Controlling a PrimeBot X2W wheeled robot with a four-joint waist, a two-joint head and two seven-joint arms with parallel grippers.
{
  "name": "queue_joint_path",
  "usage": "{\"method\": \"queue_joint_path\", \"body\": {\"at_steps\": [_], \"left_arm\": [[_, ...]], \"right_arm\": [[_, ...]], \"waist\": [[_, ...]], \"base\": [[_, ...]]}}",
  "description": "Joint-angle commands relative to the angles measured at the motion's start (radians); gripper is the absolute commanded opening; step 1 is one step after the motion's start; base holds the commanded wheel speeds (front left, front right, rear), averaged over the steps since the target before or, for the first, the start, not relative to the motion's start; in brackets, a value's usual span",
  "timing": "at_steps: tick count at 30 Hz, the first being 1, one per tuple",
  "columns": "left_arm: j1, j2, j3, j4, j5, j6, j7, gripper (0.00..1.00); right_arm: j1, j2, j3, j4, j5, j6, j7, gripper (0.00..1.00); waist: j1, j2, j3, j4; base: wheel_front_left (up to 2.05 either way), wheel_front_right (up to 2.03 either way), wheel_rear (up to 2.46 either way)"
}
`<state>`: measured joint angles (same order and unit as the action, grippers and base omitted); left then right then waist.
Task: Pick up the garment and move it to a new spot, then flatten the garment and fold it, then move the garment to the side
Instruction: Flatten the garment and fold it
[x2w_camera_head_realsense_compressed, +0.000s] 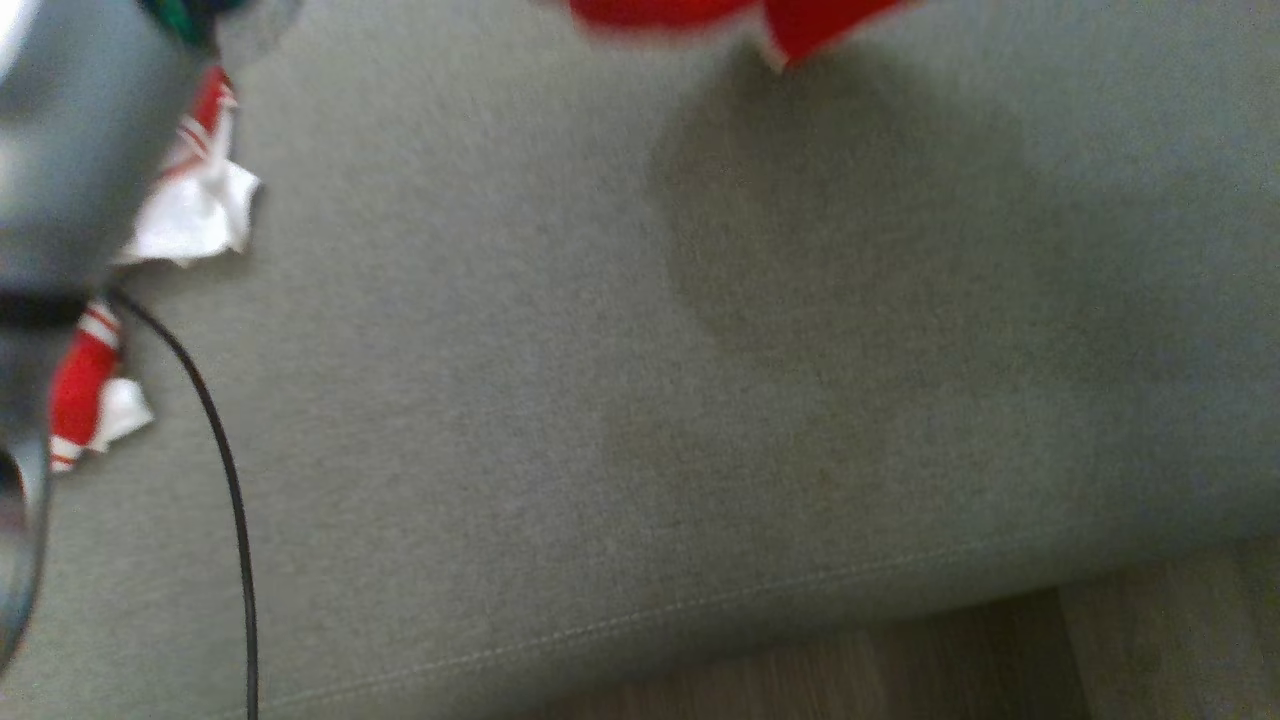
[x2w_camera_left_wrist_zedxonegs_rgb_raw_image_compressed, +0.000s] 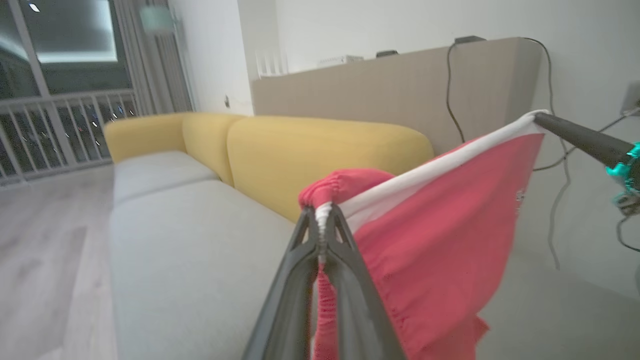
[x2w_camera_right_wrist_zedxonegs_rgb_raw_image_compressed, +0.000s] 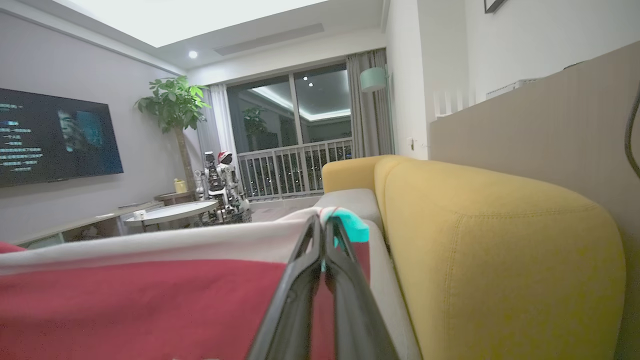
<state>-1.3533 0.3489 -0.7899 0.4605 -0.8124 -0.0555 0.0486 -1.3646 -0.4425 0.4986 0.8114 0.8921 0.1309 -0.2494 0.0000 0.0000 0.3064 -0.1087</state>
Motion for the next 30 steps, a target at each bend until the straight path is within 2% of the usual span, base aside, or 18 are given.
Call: {"method": "queue_joint_path", "body": {"at_steps": [1, 5, 6, 7, 10, 12, 16, 20, 26, 30], "left_arm": [[-0.125, 0.018, 0.043, 0.033, 0.053, -0.008, -0.045, 0.0], [-0.323, -0.012, 0.017, 0.157, 0.202, -0.008, -0.205, 0.0], [-0.323, -0.012, 0.017, 0.157, 0.202, -0.008, -0.205, 0.0], [-0.36, -0.019, 0.008, 0.184, 0.236, -0.006, -0.243, 0.0], [-0.412, -0.032, -0.001, 0.226, 0.313, 0.003, -0.303, 0.0], [-0.394, -0.035, 0.02, 0.214, 0.338, 0.0, -0.309, 0.0], [-0.232, -0.023, 0.043, 0.157, 0.385, -0.027, -0.31, 0.0], [-0.023, -0.039, 0.038, 0.135, 0.38, -0.056, -0.31, 0.0], [0.279, -0.032, -0.026, 0.115, 0.359, -0.072, -0.31, 0.0], [0.466, -0.005, -0.043, 0.068, 0.336, -0.074, -0.31, 0.0]], "right_arm": [[-0.065, 0.017, -0.034, -0.005, -0.038, 0.0, -0.01, 0.0], [-0.169, 0.02, -0.197, -0.081, -0.192, 0.0, -0.012, 0.0], [-0.169, 0.02, -0.197, -0.081, -0.192, 0.0, -0.012, 0.0], [-0.174, 0.028, -0.247, -0.125, -0.237, 0.0, -0.012, 0.0], [-0.138, 0.079, -0.394, -0.263, -0.36, 0.0, -0.012, 0.0], [-0.075, 0.126, -0.436, -0.341, -0.419, 0.0, -0.012, 0.0], [0.091, 0.181, -0.406, -0.389, -0.48, 0.0, -0.012, 0.0], [0.262, 0.201, -0.35, -0.419, -0.452, 0.0, -0.012, 0.0], [0.543, 0.186, -0.266, -0.422, -0.378, 0.0, -0.01, 0.0], [0.703, 0.167, -0.273, -0.393, -0.358, 0.0, 0.062, 0.0]], "waist": [[0.0, 0.0, 0.128, -0.038], [0.0, 0.0, 0.241, -0.051], [0.0, 0.0, 0.241, -0.051], [0.0, 0.0, 0.265, -0.051], [0.0, 0.0, 0.315, -0.048], [0.0, 0.0, 0.332, -0.044], [0.0, 0.0, 0.324, -0.035], [0.0, 0.0, 0.275, -0.019], [0.0, 0.0, 0.162, -0.013], [0.0, 0.0, 0.086, -0.004]], "base": [[0.0, 0.0, 0.0], [0.0, 0.0, 0.0], [0.0, 0.0, 0.0], [0.0, 0.0, 0.0], [0.0, 0.0, 0.0], [0.0, 0.0, 0.0], [0.0, 0.0, 0.0], [0.0, 0.0, 0.0], [0.0, 0.0, 0.0], [0.0, 0.0, 0.0]]}}
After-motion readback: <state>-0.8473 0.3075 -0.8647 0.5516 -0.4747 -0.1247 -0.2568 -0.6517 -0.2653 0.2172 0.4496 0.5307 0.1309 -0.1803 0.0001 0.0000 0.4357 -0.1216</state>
